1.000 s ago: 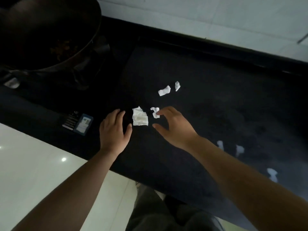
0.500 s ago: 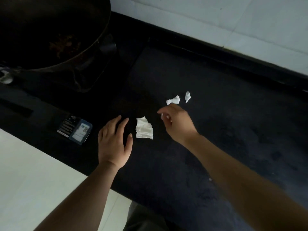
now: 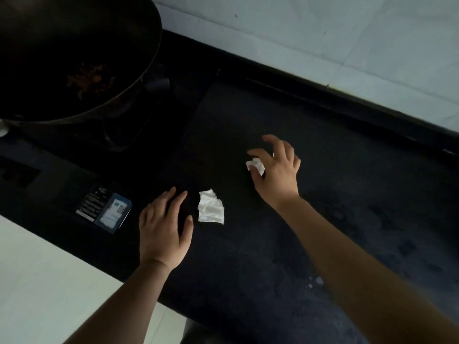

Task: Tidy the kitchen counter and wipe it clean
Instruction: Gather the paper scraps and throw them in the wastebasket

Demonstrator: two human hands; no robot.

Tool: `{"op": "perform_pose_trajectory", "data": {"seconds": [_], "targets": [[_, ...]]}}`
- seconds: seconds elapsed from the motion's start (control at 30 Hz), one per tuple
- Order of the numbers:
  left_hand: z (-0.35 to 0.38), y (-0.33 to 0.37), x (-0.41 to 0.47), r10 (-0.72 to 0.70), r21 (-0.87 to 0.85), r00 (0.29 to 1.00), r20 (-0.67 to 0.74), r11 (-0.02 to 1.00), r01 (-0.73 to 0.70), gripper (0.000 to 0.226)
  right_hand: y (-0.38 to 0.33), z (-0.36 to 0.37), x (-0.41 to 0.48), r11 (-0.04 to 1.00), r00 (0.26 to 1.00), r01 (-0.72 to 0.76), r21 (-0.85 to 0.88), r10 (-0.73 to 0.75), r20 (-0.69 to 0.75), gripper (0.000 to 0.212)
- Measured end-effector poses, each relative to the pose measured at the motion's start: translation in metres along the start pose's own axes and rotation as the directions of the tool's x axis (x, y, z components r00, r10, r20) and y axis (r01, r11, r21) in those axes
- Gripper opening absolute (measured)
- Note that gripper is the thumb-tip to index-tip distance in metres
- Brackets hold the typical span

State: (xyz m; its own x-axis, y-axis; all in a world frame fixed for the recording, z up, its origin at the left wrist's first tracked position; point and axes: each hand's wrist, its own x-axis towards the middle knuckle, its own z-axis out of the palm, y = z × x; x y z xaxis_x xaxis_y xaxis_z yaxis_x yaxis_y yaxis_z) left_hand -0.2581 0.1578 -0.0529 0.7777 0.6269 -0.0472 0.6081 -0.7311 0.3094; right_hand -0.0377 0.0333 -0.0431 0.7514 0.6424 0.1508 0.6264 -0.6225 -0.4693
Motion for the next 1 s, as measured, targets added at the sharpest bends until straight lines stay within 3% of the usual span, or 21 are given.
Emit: {"op": "perform_pose_trajectory", "data": {"seconds": [0.17,0.27,0.47,0.73,0.87,1.0], "targets": [[0.001,-0.001,0.000,-0.002,-0.001,1.000,-0.004,1.000,0.002,0.054,-0.002,0.004,0.000,0.997,0.986,-0.069,-0.046,0.075,0.147,0.036],[0.002,-0.002,-0.001,-0.005,0.005,1.000,-0.004,1.000,0.005,0.054,-0.007,0.005,-0.007,0.997,0.990,-0.012,0.072,0.002,0.140,0.017],[0.002,-0.001,0.000,-0.011,0.001,1.000,-0.013,1.000,0.011,0.056,-0.020,-0.001,-0.025,0.958,0.980,0.082,0.276,-0.128,0.152,0.015],[0.004,-0.004,-0.001,0.005,0.004,1.000,-0.017,1.000,-0.005,0.055,-0.036,-0.004,-0.052,0.901,0.997,0.016,0.434,-0.045,0.057,0.015],[-0.001,-0.002,-0.003,0.013,0.007,0.999,0.050,1.000,-0.013,0.054,-0.055,0.002,-0.068,0.884,0.997,-0.069,0.462,0.051,0.053,0.016],[-0.018,-0.013,0.004,0.113,-0.020,0.983,0.142,0.994,-0.111,0.051,-0.087,0.018,-0.078,0.898,0.997,-0.063,0.435,0.034,0.074,0.016]]}}
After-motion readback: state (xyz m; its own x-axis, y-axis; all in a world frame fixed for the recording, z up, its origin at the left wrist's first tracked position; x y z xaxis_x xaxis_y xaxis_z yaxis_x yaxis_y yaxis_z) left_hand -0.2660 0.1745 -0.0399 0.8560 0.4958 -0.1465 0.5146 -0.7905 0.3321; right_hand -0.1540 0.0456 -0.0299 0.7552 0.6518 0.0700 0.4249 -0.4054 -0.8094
